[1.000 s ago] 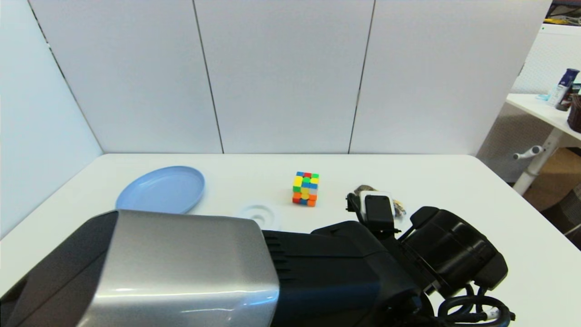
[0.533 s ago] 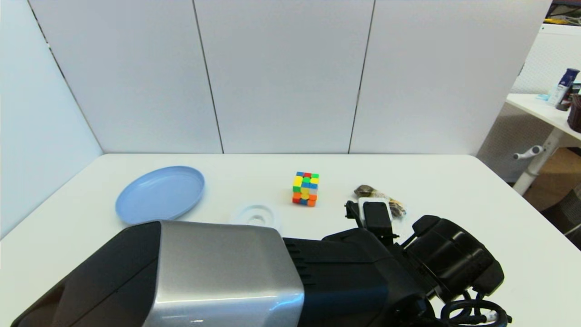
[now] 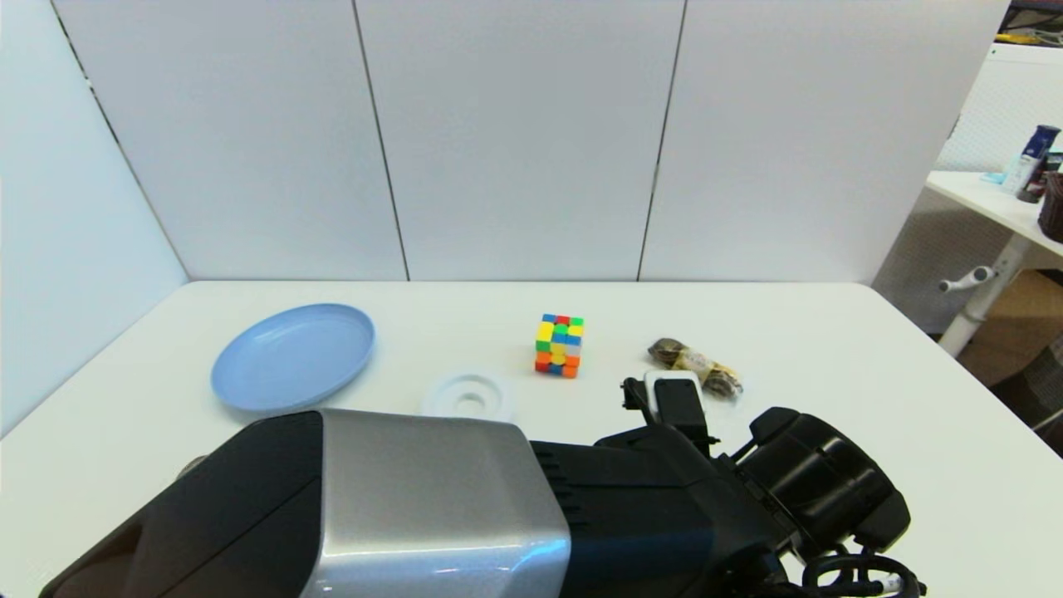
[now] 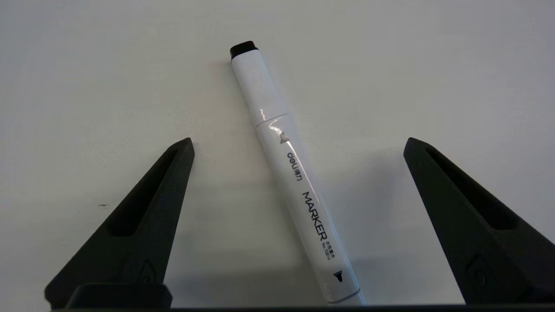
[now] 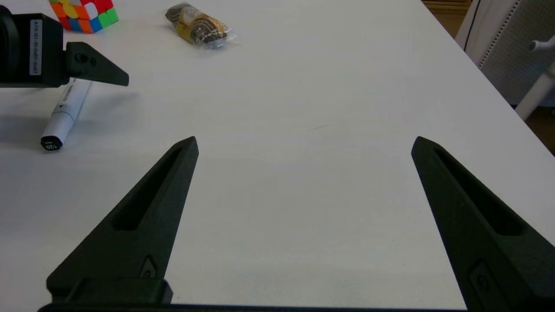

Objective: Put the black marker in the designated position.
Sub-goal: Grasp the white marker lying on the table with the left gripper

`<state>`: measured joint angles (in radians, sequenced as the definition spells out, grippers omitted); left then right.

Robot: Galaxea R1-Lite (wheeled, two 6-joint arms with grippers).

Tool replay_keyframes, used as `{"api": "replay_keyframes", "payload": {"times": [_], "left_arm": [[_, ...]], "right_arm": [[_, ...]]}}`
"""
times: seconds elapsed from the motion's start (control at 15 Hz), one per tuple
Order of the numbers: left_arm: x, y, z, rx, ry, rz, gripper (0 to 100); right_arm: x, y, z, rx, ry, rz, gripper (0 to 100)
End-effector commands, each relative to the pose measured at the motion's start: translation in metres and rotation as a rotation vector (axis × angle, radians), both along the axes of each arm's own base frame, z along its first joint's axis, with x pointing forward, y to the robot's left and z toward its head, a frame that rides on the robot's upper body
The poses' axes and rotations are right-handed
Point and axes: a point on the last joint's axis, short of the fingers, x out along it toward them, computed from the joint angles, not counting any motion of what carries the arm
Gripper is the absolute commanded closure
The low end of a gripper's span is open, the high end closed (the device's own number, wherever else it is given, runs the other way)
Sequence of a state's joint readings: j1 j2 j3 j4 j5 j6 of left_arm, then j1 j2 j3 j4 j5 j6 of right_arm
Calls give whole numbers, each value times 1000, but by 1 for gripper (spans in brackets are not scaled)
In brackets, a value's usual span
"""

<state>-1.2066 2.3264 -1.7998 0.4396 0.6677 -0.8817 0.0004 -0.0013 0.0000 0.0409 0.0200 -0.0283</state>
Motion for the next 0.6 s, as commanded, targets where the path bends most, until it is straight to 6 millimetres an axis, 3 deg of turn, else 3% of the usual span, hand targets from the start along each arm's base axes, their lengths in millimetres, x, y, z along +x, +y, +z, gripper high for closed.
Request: {"api": "replay_keyframes", "payload": {"times": [0.07,0.6], "left_arm": [[0,0,-2,15,-1,0,0],[-1,0,-7,54,8,-7,0]], "right_arm": [[0,0,0,-1,2,1,0],[0,0,0,-1,2,3,0]]}}
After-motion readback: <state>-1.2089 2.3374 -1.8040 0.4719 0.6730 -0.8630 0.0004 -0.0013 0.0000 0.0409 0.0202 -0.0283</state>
